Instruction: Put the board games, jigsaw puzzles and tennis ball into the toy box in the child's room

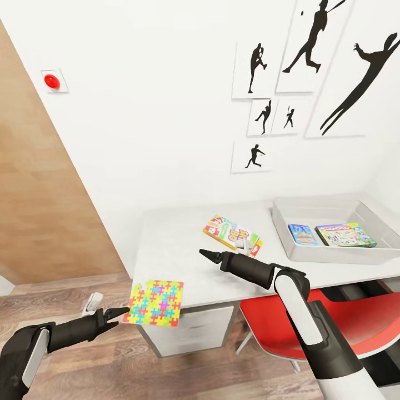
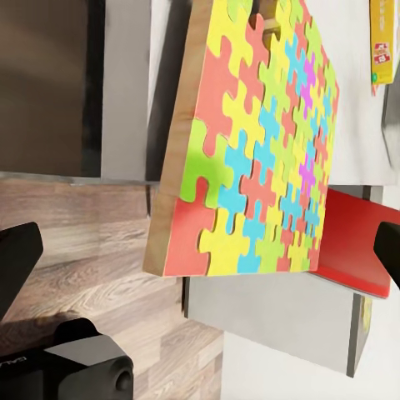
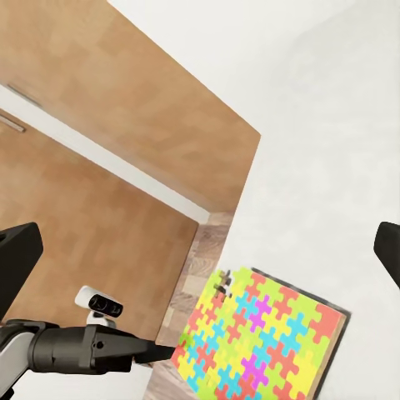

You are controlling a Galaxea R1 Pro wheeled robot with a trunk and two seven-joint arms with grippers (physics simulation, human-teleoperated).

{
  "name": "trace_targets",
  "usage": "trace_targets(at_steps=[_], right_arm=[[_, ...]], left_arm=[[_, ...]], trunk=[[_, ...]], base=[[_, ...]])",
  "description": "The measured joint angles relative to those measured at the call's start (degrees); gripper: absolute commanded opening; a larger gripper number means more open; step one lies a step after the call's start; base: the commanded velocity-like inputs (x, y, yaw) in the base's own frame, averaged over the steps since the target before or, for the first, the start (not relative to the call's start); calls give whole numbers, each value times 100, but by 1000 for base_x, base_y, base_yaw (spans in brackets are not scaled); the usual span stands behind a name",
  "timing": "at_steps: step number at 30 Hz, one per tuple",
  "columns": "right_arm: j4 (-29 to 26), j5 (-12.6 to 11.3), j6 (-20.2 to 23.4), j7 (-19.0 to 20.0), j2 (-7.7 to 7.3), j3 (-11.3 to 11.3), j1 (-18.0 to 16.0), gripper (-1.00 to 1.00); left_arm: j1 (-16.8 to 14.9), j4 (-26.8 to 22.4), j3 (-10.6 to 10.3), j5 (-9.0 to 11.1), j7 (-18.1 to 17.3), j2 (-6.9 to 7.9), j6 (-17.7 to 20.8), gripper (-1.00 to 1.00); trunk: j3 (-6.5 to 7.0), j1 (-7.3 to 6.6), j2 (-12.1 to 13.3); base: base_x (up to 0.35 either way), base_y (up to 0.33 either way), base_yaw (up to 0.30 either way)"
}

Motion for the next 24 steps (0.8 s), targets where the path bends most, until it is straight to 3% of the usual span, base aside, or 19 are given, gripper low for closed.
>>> trace_targets(at_steps=[13, 24], right_arm=[[0, 0, 0, 0, 0, 0, 0, 100], [0, 0, 0, -1, 0, 0, 0, 100]], left_arm=[[0, 0, -4, 0, 0, 0, -7, 100], [1, 1, -4, 1, 0, 0, -9, 100]], trunk=[[0, 0, 0], [0, 0, 0]], base=[[1, -1, 0], [0, -129, 0]])
